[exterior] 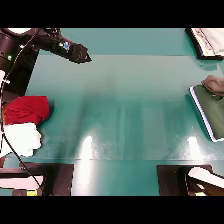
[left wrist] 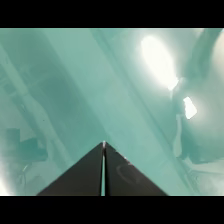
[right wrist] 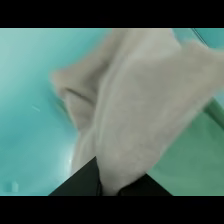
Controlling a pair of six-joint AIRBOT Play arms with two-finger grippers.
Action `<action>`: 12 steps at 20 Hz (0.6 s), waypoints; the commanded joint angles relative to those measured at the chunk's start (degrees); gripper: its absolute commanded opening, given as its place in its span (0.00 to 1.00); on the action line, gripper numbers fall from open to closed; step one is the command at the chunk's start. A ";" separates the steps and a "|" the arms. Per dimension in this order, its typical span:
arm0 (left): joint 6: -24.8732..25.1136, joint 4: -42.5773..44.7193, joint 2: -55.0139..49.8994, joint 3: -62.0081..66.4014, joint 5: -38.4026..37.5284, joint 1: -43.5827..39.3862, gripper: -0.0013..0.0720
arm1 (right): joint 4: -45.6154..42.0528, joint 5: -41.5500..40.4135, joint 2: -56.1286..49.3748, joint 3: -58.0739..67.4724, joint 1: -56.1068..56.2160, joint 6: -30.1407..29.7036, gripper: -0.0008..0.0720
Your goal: Fold the shirts.
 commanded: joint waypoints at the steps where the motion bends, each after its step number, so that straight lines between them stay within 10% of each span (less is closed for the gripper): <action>1: 0.33 0.09 -0.02 0.00 -0.50 -0.04 0.06 | -11.69 1.84 3.65 -9.94 -0.04 0.46 0.06; 5: 0.35 0.11 -0.02 0.00 -0.74 -0.04 0.06 | -25.20 2.60 6.54 -18.67 -0.04 0.48 0.99; 12: 0.24 -0.26 -0.02 0.00 -1.14 -0.04 0.06 | -14.29 3.69 7.65 -17.03 5.38 2.43 0.93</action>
